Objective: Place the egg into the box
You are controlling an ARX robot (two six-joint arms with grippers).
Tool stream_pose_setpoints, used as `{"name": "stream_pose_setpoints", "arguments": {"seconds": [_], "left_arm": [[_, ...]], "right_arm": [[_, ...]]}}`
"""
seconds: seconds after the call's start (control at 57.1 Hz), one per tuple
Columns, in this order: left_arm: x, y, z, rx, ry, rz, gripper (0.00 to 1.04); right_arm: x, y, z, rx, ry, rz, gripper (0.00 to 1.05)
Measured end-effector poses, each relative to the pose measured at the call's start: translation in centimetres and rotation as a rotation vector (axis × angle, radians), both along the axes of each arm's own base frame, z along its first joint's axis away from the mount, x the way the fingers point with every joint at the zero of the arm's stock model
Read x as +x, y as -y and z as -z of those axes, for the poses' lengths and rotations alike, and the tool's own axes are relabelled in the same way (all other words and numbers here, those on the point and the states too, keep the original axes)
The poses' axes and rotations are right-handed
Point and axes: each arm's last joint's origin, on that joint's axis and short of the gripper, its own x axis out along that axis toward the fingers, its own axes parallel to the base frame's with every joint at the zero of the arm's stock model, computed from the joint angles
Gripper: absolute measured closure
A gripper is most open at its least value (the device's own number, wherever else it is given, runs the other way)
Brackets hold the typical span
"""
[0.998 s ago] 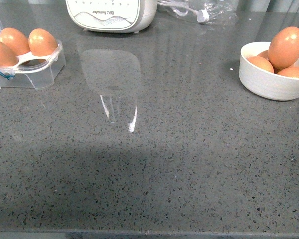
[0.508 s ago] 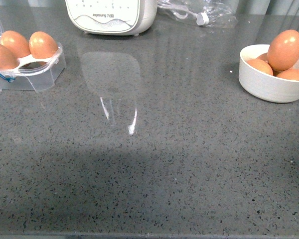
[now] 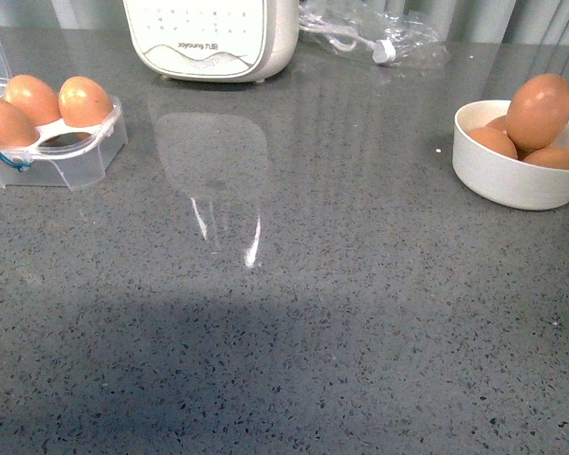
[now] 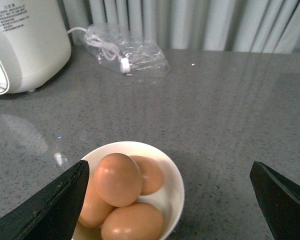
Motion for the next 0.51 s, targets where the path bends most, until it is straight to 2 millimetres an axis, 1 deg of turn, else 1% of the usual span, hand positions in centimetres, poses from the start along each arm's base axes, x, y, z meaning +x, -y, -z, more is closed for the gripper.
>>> {"name": "stream_pose_setpoints", "arguments": {"seconds": [0.105, 0.175, 0.403, 0.508], "left_arm": [[0.0, 0.0, 0.0, 0.000, 0.000, 0.000, 0.07], [0.0, 0.0, 0.0, 0.000, 0.000, 0.000, 0.07], [0.0, 0.0, 0.0, 0.000, 0.000, 0.000, 0.07], [0.0, 0.0, 0.0, 0.000, 0.000, 0.000, 0.07]], "right_arm": [[1.8, -0.5, -0.1, -0.010, -0.057, -0.016, 0.07], [2.5, -0.7, 0.0, -0.003, -0.100, -0.039, 0.07], [4.0, -1.2, 1.1, 0.010, -0.180, -0.075, 0.07], [4.6, -1.5, 1.8, 0.015, -0.209, -0.081, 0.07]]}}
